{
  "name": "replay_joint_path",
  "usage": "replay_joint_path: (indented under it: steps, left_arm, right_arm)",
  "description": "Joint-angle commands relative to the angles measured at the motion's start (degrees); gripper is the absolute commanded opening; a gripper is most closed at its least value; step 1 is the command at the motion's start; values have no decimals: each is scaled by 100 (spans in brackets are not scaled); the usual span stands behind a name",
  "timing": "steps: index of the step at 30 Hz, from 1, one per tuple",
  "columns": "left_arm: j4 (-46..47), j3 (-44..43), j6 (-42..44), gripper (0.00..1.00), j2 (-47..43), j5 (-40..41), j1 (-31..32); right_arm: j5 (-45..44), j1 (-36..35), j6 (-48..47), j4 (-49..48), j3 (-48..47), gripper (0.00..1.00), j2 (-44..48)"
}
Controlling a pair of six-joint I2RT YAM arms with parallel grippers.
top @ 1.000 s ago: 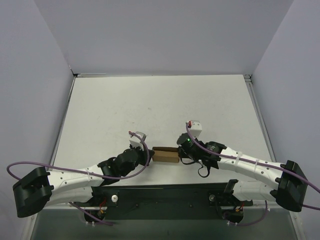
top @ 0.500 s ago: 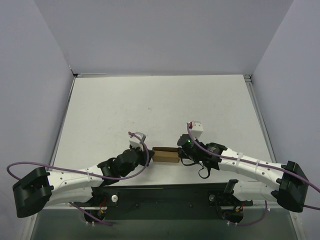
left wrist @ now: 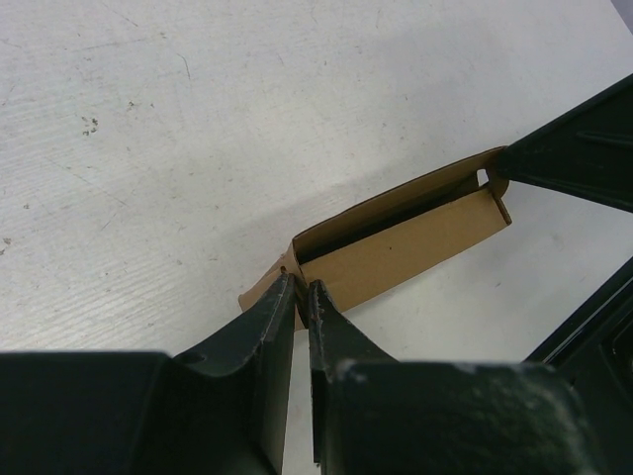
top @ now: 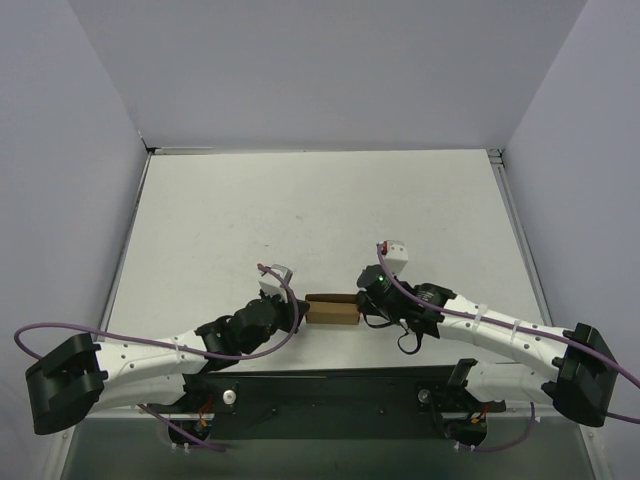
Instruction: Fold the paper box
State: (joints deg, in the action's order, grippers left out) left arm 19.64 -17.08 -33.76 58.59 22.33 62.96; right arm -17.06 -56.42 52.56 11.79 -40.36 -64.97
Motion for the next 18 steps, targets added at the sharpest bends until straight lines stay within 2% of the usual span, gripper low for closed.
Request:
replay_joint_path:
  steps: [1,18]
  left_arm:
    - [-312,-50,-17,19,206,-721,190]
    - [-496,-173,-175,18,320,-624,190]
  right_arm:
    - [669,-18,299,-573,10,0,37]
    - [502,-307,9,402,213,0,274]
